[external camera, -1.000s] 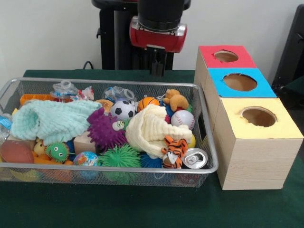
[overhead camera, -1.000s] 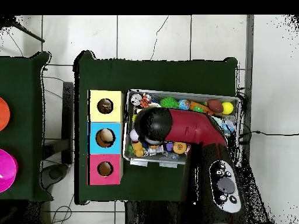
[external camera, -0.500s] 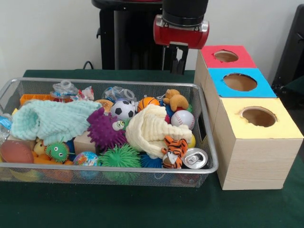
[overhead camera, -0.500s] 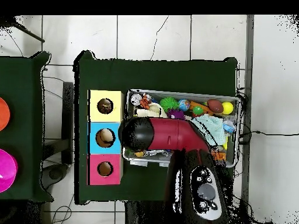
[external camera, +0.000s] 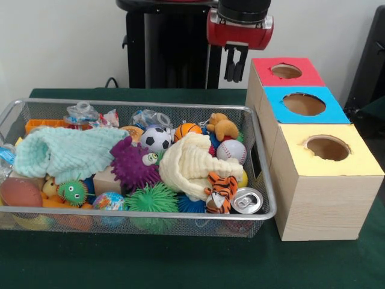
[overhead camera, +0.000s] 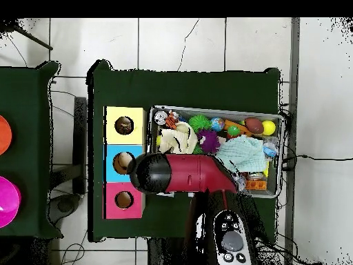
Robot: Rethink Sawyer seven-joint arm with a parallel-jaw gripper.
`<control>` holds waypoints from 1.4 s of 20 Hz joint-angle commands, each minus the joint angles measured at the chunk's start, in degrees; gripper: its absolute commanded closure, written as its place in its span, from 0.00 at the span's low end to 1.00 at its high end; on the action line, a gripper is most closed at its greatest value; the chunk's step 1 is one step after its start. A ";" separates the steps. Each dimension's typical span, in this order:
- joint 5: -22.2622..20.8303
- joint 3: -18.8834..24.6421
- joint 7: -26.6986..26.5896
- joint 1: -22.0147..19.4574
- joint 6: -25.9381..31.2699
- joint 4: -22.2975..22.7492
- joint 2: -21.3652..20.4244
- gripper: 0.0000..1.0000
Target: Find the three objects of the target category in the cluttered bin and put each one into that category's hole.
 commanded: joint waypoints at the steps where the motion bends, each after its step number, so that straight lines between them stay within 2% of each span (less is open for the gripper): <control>1: -0.06 4.25 1.05 -1.92 3.96 -8.14 8.88 1.00; 4: -0.62 4.35 0.16 -1.33 7.03 -12.73 11.16 1.00; 8: -0.74 4.08 0.12 -0.62 9.70 -16.67 13.41 1.00; 17: -0.69 4.11 0.61 0.44 11.47 -22.16 17.02 1.00; 28: -0.68 5.64 -2.71 -0.49 14.28 -28.35 20.30 1.00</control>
